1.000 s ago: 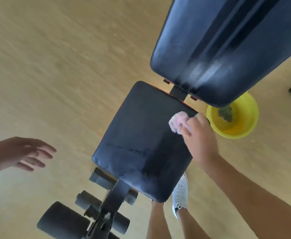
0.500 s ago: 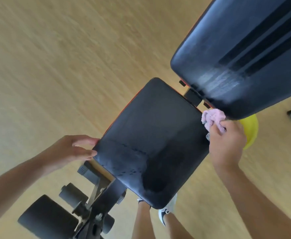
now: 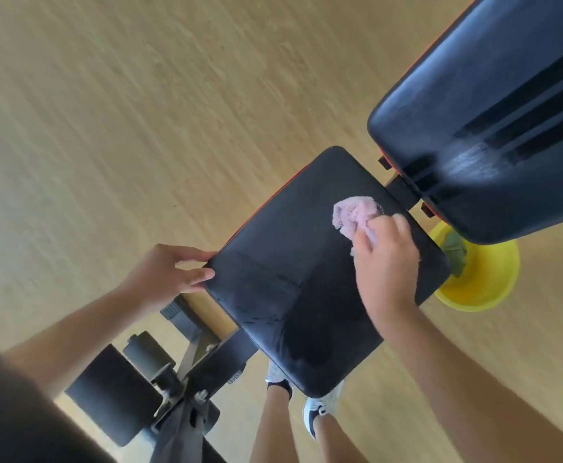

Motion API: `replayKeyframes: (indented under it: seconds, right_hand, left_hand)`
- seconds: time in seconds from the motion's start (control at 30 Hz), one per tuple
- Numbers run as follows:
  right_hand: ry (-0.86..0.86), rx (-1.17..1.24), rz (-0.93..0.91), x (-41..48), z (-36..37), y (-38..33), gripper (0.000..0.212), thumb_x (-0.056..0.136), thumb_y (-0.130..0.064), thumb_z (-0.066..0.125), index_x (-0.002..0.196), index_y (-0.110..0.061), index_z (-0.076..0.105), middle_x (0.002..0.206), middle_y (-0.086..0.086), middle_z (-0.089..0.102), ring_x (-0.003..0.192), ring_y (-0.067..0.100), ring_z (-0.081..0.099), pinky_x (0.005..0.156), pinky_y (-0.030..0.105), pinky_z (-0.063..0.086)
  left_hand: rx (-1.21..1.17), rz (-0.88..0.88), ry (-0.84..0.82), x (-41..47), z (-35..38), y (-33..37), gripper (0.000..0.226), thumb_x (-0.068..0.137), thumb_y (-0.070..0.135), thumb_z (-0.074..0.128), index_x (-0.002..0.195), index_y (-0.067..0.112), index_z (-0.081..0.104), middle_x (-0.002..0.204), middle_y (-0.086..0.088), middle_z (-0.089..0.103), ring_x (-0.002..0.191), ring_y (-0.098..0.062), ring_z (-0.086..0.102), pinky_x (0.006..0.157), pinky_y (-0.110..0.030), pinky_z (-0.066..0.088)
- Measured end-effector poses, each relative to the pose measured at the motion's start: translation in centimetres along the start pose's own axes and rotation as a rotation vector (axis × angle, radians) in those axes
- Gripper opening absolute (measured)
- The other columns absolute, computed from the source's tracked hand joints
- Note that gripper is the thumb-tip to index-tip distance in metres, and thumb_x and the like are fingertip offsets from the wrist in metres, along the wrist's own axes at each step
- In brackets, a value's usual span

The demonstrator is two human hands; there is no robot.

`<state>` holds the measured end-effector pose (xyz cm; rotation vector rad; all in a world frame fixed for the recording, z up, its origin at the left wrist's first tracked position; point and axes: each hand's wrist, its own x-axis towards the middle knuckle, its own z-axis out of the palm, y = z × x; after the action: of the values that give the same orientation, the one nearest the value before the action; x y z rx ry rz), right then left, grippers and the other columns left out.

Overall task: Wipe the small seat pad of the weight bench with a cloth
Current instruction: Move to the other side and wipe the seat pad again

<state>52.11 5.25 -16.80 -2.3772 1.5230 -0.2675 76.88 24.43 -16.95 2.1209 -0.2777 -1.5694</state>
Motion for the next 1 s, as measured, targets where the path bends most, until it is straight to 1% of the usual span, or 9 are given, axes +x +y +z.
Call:
replayKeyframes:
  seconds: [0.13,0.23,0.33,0.43,0.53,0.67,0.77,0.9,1.0]
  right_hand:
    - [-0.517,0.17,-0.415,-10.0,1.9,-6.1,0.015,0.102,-0.011,0.06,0.091,-0.01,0.071,0.069,-0.013,0.045,0.059,0.009,0.043,0.057,0.019,0.034]
    - [-0.281,0.069,-1.015,-5.5,2.4,-4.0,0.027,0.103,0.001,0.05,0.084,-0.014,0.059,0.065,-0.001,0.054,0.062,0.019,0.045,0.055,0.03,0.04]
    - [0.096,-0.147,-0.544,4.6,0.8,-1.6,0.02,0.097,0.006,0.061,0.08,-0.001,0.069,0.076,0.018,0.067,0.069,0.035,0.066,0.057,0.038,0.056]
    - [0.044,0.029,0.211,4.7,1.0,-3.0,0.011,0.099,-0.005,0.067,0.101,0.005,0.071,0.109,0.024,0.068,0.096,0.043,0.069,0.074,0.042,0.052]
    - [-0.062,0.121,-0.271,-4.2,3.2,-6.8,0.01,0.088,0.0,0.076,0.084,-0.006,0.068,0.08,0.011,0.069,0.073,0.023,0.065,0.063,0.031,0.053]
    - [-0.194,0.017,-1.06,-6.1,4.6,-5.7,0.035,0.101,0.009,0.036,0.079,-0.015,0.049,0.062,0.005,0.057,0.054,0.024,0.053,0.053,0.035,0.046]
    - [0.007,-0.247,-0.836,2.3,4.6,-5.1,0.031,0.092,0.006,0.058,0.068,-0.014,0.064,0.062,0.005,0.059,0.054,0.025,0.058,0.049,0.031,0.046]
    - [-0.01,0.02,-0.136,2.5,4.3,-9.0,0.02,0.075,0.0,0.088,0.076,-0.003,0.068,0.076,0.017,0.067,0.062,0.036,0.067,0.051,0.031,0.054]
    - [-0.125,0.14,-0.541,-5.7,6.2,-12.0,0.019,0.079,0.01,0.073,0.075,-0.007,0.066,0.07,0.011,0.066,0.056,0.029,0.064,0.049,0.03,0.055]
  left_hand:
    - [0.011,-0.007,0.026,-0.1,0.3,0.1,0.03,0.086,0.002,0.077,0.114,0.012,0.076,0.11,-0.007,0.078,0.078,-0.01,0.08,0.063,-0.009,0.056]
    - [0.017,0.001,0.057,-0.4,0.6,0.3,0.029,0.086,0.004,0.077,0.113,0.016,0.077,0.107,-0.006,0.078,0.07,-0.008,0.079,0.057,-0.005,0.052]
    - [0.016,-0.019,0.064,-0.4,0.6,0.2,0.031,0.087,0.007,0.077,0.117,0.017,0.077,0.11,-0.003,0.078,0.071,-0.009,0.08,0.056,-0.003,0.049]
    - [0.006,-0.017,0.068,-0.4,0.5,0.1,0.029,0.087,0.008,0.077,0.112,0.022,0.079,0.107,0.0,0.079,0.071,-0.013,0.081,0.058,-0.003,0.049]
    - [0.0,-0.009,0.061,-0.3,0.5,0.2,0.029,0.086,0.007,0.077,0.094,0.034,0.078,0.097,0.003,0.081,0.072,-0.017,0.081,0.067,-0.01,0.057]
    - [-0.025,-0.004,0.071,0.1,0.5,-0.5,0.032,0.084,0.004,0.078,0.087,0.037,0.079,0.092,-0.001,0.083,0.075,-0.022,0.081,0.089,-0.038,0.061]
    - [-0.078,0.003,0.067,0.0,0.6,-0.7,0.03,0.085,0.002,0.077,0.091,0.031,0.08,0.098,-0.002,0.082,0.081,-0.024,0.081,0.089,-0.038,0.062]
    - [-0.09,0.003,0.015,0.3,0.1,-0.5,0.027,0.087,0.001,0.074,0.095,0.026,0.081,0.103,-0.005,0.081,0.088,-0.024,0.081,0.086,-0.033,0.063]
    - [-0.165,-0.06,-0.108,0.4,-0.9,-0.7,0.047,0.091,-0.017,0.046,0.111,0.011,0.078,0.111,-0.014,0.079,0.098,-0.025,0.078,0.092,-0.034,0.061]
